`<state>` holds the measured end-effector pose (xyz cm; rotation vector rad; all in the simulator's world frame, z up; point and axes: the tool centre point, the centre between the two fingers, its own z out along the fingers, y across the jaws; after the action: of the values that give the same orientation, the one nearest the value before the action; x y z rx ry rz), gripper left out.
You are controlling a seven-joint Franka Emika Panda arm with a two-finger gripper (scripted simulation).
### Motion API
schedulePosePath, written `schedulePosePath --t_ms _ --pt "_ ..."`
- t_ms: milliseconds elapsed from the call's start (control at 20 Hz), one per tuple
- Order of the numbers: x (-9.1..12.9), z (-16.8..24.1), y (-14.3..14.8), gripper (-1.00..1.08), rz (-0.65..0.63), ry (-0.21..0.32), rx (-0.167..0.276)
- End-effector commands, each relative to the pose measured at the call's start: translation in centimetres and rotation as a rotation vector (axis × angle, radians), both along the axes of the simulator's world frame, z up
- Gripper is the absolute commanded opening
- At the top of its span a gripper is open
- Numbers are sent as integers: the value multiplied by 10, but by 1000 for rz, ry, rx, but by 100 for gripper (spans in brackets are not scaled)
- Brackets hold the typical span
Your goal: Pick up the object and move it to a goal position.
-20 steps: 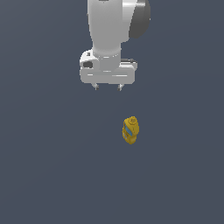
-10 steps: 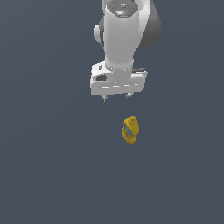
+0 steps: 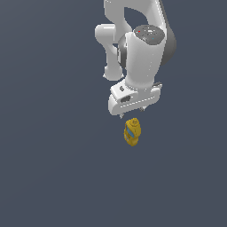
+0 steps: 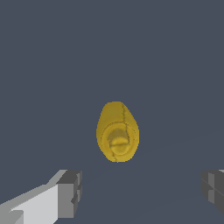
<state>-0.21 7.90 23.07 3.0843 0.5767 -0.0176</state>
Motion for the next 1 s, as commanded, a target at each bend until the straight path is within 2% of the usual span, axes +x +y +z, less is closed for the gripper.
schedulePosePath --t_ms 0,500,950 --pt "5 -6 9 100 35 -6 3" --pt "8 -15 15 100 55 -8 6" --pt "7 -54 15 100 59 -10 6"
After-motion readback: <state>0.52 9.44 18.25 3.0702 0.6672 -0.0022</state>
